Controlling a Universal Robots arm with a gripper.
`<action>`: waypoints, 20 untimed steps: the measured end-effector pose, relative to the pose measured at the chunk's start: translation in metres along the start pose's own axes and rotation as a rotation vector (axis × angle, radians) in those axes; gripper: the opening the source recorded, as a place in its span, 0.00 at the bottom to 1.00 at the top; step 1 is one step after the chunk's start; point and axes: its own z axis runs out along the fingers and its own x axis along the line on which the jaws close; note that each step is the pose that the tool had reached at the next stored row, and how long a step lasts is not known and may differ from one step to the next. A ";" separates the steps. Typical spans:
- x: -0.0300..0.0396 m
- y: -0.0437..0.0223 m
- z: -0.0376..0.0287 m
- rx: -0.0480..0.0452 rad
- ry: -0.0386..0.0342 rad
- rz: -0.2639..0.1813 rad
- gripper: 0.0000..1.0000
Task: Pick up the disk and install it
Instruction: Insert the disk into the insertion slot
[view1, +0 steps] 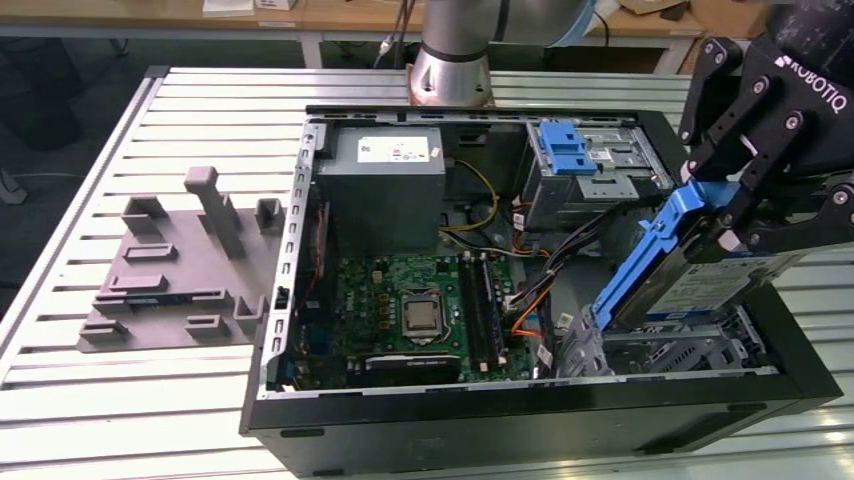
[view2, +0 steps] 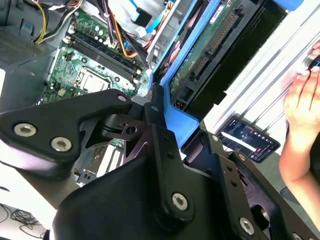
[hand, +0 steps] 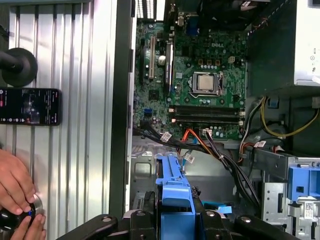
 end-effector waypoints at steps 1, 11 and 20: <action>-0.0002 -0.0016 0.0007 0.0000 0.0000 0.000 0.36; -0.0046 -0.0066 0.0088 0.0002 -0.0002 0.006 0.36; -0.0044 -0.0068 0.0151 0.0002 -0.0006 0.006 0.36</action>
